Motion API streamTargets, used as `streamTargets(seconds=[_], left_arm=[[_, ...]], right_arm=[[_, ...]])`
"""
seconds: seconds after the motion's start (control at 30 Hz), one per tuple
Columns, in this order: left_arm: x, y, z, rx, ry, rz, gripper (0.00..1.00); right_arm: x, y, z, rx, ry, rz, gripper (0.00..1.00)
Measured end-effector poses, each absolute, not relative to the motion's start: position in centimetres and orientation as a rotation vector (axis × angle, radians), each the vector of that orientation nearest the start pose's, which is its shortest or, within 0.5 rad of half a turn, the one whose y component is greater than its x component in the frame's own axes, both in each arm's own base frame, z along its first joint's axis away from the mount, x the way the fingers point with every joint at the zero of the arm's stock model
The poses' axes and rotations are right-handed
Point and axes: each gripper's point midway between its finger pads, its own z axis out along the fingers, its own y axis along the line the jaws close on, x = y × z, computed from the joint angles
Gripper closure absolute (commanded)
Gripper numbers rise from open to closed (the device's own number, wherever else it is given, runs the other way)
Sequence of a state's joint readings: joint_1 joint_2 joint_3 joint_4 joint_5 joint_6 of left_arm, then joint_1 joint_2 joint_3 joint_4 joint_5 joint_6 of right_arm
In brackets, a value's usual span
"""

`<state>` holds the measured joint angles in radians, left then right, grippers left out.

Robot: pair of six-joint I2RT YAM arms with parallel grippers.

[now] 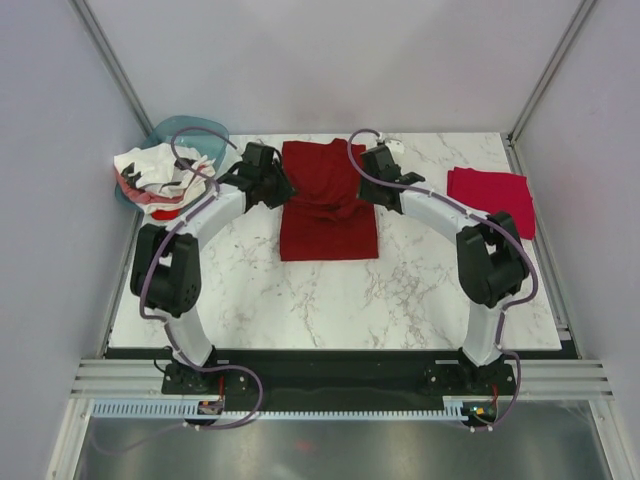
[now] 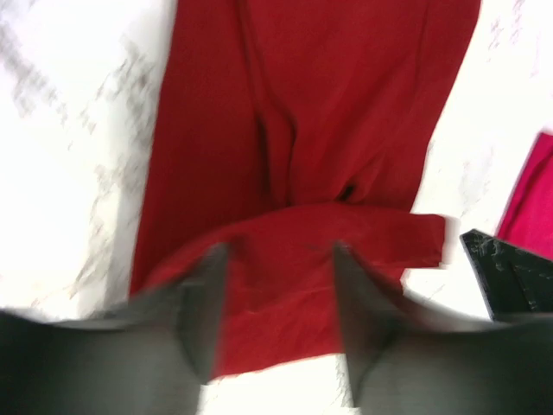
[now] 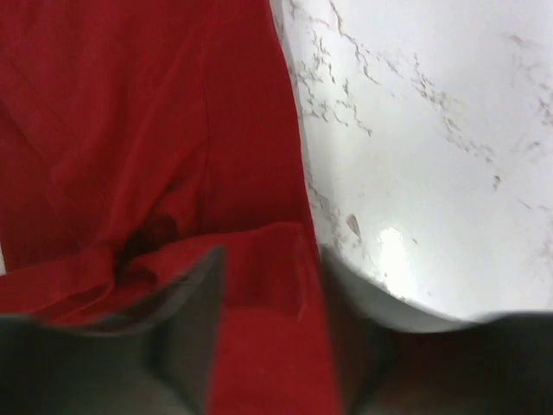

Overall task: Fold and stack the t-shirts
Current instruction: Fold the tshirt

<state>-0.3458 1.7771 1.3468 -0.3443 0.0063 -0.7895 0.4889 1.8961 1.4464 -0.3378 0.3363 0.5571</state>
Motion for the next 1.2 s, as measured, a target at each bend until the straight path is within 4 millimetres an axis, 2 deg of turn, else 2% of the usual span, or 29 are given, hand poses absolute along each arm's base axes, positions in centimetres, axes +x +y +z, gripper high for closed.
streamTargets(seconds=[0.03, 0.07, 0.17, 0.23, 0.3, 0.37, 0.47, 0.6, 0.73, 0.8, 0.87, 1.07, 1.17, 1.2], left_arm=[[44.8, -19.1, 12.8, -0.535, 2.361, -0.563, 0.21], [46.0, -19.2, 12.6, -0.538, 2.360, -0.583, 0.11], [48.3, -18.4, 11.6, -0.561, 2.366, -0.604, 0.10], [48.2, -17.2, 10.5, -0.587, 2.383, -0.583, 0.10], [47.1, -16.3, 9.5, -0.605, 2.398, -0.563, 0.10], [44.4, -15.6, 8.1, -0.613, 2.427, -0.547, 0.12], [39.4, -15.1, 6.2, -0.610, 2.480, -0.534, 0.15], [34.1, -14.6, 4.4, -0.588, 2.509, -0.546, 0.16], [30.6, -14.2, 3.5, -0.567, 2.493, -0.573, 0.20], [30.2, -14.2, 3.5, -0.560, 2.470, -0.592, 0.23], [30.4, -14.6, 3.5, -0.547, 2.450, -0.628, 0.25], [31.7, -16.7, 3.6, -0.496, 2.415, -0.759, 0.26], [31.6, -17.0, 3.7, -0.485, 2.414, -0.767, 0.27], [31.6, -17.0, 3.6, -0.484, 2.414, -0.766, 0.28]], right_arm=[[46.9, 20.2, 11.1, 0.250, 2.288, 0.139, 0.21], [47.8, 20.2, 11.2, 0.260, 2.277, 0.142, 0.19], [49.4, 19.7, 11.9, 0.283, 2.247, 0.153, 0.19], [49.7, 19.2, 12.3, 0.296, 2.235, 0.163, 0.21], [49.0, 18.7, 12.2, 0.305, 2.243, 0.174, 0.23], [47.4, 18.5, 11.8, 0.306, 2.267, 0.200, 0.27], [43.8, 18.3, 10.3, 0.299, 2.333, 0.258, 0.31], [38.7, 17.7, 7.2, 0.289, 2.432, 0.299, 0.33], [34.3, 16.8, 3.7, 0.280, 2.533, 0.313, 0.35], [32.9, 16.6, 2.4, 0.277, 2.566, 0.324, 0.38], [33.3, 17.4, 2.9, 0.274, 2.537, 0.392, 0.39], [34.0, 19.6, 2.7, 0.265, 2.509, 0.541, 0.43], [34.2, 20.1, 2.8, 0.265, 2.502, 0.576, 0.51], [34.1, 20.1, 2.7, 0.269, 2.501, 0.579, 0.59]])
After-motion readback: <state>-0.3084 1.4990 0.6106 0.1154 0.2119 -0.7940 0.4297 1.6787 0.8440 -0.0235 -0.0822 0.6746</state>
